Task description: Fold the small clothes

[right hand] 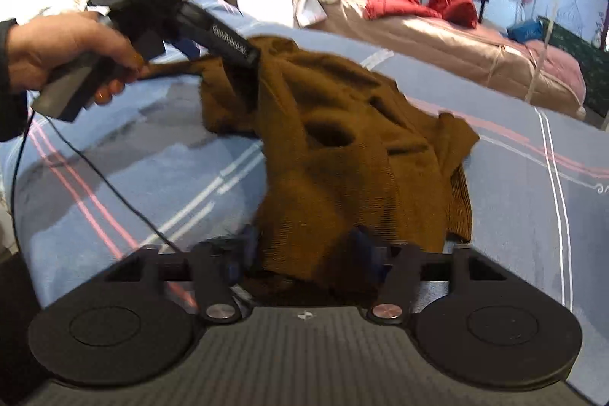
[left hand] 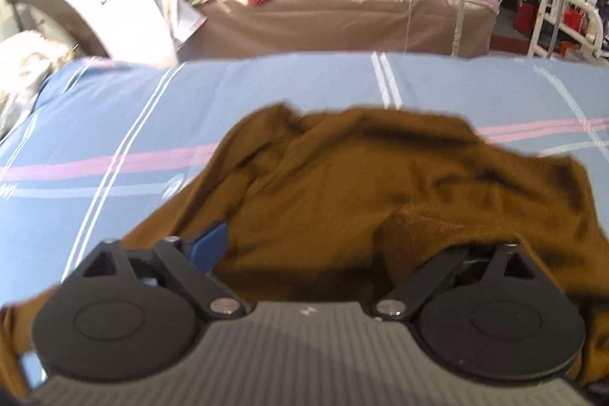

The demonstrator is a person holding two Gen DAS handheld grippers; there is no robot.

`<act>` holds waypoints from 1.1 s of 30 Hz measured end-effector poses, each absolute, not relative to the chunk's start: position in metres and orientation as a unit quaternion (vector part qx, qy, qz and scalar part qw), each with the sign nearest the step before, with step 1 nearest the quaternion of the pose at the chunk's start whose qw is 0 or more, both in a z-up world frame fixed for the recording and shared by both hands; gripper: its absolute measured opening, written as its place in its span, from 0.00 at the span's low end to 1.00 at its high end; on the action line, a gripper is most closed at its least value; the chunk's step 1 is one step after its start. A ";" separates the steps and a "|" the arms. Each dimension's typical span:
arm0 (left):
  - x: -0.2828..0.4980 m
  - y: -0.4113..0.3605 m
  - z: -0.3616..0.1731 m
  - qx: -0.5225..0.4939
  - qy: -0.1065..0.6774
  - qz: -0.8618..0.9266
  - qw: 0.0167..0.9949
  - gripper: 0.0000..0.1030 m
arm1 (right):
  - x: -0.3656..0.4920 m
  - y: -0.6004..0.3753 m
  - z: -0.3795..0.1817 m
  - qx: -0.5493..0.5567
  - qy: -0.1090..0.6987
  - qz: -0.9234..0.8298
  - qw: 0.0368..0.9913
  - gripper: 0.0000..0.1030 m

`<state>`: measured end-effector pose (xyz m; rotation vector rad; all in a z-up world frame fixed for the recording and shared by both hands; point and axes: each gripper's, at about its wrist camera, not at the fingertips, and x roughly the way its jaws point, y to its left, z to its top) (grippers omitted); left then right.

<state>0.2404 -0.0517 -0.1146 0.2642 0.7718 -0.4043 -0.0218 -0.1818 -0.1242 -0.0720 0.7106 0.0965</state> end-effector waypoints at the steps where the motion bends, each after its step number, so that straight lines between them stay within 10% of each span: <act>1: 0.246 -0.063 -0.111 0.136 0.368 -0.200 0.898 0.72 | -0.018 -0.184 -0.126 -0.027 0.352 0.044 0.935 0.25; 6: 0.271 -0.120 -0.093 0.185 0.330 -0.223 0.899 0.52 | -0.006 -0.220 -0.106 0.047 0.315 0.005 0.948 0.19; 13: 0.315 -0.154 -0.132 0.272 0.362 -0.190 0.871 0.85 | 0.024 -0.286 -0.111 0.138 0.338 -0.093 0.926 0.25; 15: 0.316 -0.140 -0.137 0.276 0.357 -0.171 0.876 0.99 | 0.024 -0.293 -0.121 0.150 0.340 -0.101 0.923 0.44; 18: 0.320 -0.106 -0.130 0.241 0.361 -0.150 0.888 1.00 | 0.018 -0.295 -0.132 0.134 0.346 -0.130 0.919 1.00; 27: 0.312 -0.090 -0.114 0.239 0.389 -0.222 0.862 1.00 | -0.006 -0.296 -0.116 0.140 0.271 -0.122 0.944 1.00; 33: 0.296 -0.102 -0.103 0.066 0.474 -0.369 0.797 1.00 | -0.009 -0.257 -0.102 -0.003 0.248 -0.050 0.967 0.98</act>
